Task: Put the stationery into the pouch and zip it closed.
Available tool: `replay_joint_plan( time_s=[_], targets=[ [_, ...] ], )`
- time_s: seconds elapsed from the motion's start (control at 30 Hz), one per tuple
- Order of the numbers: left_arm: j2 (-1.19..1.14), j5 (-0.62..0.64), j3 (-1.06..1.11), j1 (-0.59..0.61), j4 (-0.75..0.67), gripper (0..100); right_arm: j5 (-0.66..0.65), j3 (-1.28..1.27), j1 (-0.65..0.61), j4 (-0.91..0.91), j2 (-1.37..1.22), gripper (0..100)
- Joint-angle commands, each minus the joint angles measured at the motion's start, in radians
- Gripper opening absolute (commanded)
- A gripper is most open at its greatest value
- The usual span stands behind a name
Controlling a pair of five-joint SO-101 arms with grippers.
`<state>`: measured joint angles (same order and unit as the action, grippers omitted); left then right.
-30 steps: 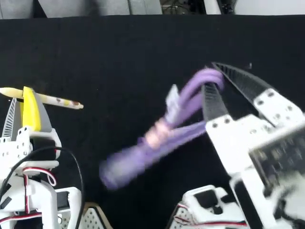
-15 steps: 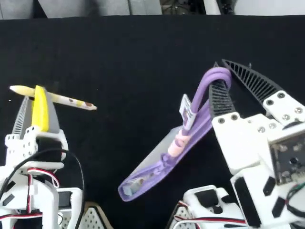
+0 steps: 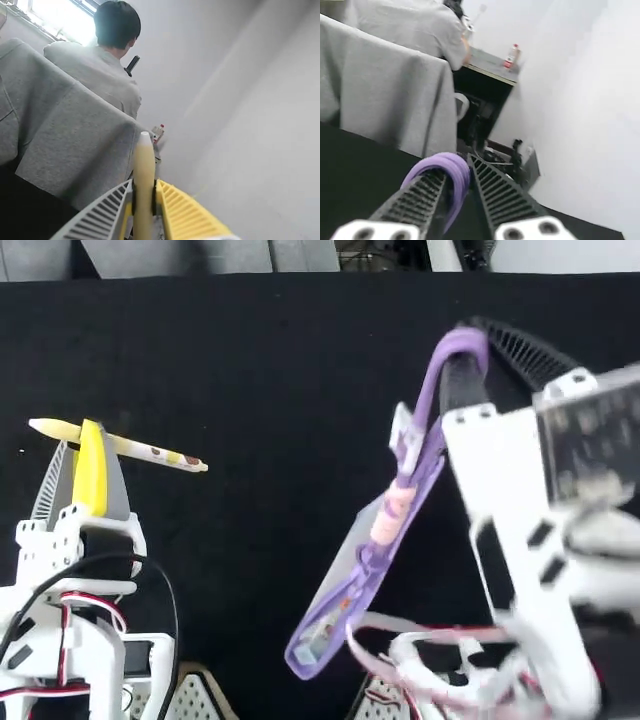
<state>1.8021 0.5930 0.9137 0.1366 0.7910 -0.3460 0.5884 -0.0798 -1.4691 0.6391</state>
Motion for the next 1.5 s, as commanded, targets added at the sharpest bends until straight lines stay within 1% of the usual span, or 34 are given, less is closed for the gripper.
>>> replay_joint_plan(
  time_s=[0.0,0.13,0.27,0.37,0.43,0.6,0.73,0.93,1.2,1.47],
  targets=[
    [0.003,0.005,-0.004,-0.013,-0.012,3,0.008,-0.122,0.132,0.147,0.008,1.1],
    [0.003,0.008,-0.004,-0.022,-0.012,3,0.003,-0.189,0.201,0.218,0.008,1.1],
    [0.003,0.005,-0.001,-0.107,-0.012,3,0.003,-0.208,0.245,0.249,0.008,1.1],
    [0.003,0.003,0.001,-0.122,-0.012,3,0.009,-0.199,0.249,0.259,0.008,1.1],
    [0.003,0.003,0.008,-0.122,-0.012,3,0.011,-0.199,0.222,0.305,0.008,1.1],
    [0.003,0.003,0.042,-0.122,-0.021,3,0.006,-0.193,0.107,0.423,0.002,1.1],
    [0.003,0.002,0.041,-0.122,-0.021,3,0.011,-0.133,0.041,0.425,0.001,1.1],
    [0.003,0.002,0.042,-0.122,-0.021,3,0.011,-0.058,0.018,0.425,0.001,1.1],
    [0.003,0.002,0.042,-0.122,-0.021,3,0.011,0.002,-0.075,0.425,0.001,1.1],
    [0.003,0.002,0.038,-0.122,-0.021,3,0.011,0.010,-0.086,0.460,-0.001,1.1]
  ],
)
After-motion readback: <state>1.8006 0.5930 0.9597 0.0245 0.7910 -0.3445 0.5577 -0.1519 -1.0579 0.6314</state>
